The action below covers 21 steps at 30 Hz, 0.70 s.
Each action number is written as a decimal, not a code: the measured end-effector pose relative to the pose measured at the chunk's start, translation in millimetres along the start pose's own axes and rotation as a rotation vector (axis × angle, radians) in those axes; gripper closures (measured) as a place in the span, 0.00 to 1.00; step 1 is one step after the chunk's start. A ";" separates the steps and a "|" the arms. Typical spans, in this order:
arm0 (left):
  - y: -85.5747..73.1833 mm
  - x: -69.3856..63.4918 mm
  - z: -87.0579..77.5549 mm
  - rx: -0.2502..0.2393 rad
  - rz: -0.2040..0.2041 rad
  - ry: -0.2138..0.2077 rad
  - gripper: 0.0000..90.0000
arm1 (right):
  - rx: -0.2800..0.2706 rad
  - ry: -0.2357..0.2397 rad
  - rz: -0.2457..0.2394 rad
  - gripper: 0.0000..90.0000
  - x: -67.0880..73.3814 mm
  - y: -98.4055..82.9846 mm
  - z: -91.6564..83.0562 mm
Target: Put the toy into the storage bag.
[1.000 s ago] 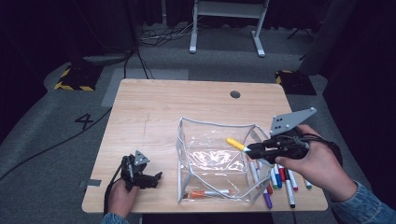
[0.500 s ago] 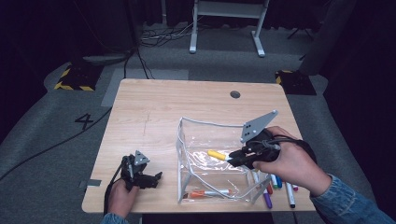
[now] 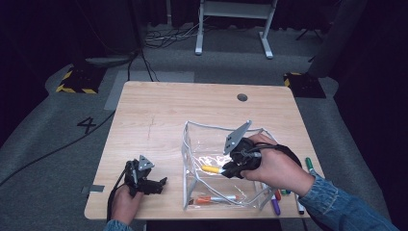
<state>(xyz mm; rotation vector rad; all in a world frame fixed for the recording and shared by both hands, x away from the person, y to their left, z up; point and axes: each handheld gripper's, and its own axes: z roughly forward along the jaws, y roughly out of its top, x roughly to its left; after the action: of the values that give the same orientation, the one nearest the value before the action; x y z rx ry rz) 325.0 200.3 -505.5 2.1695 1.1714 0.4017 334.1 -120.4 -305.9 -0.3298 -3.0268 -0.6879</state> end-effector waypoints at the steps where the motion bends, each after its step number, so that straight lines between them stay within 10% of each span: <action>1: 0.0 0.0 0.0 0.000 0.000 0.000 0.00 | 0.011 0.004 0.000 0.86 0.4 1.4 2.9; 21: 0.0 0.0 0.0 0.000 0.000 0.000 0.00 | 0.194 0.072 -0.038 0.86 5.1 5.4 57.9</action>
<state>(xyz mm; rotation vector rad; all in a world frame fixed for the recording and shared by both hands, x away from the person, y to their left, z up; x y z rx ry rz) 325.0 200.3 -505.5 2.1693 1.1716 0.4016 331.9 -89.8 -355.5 -0.2370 -3.0046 -0.3933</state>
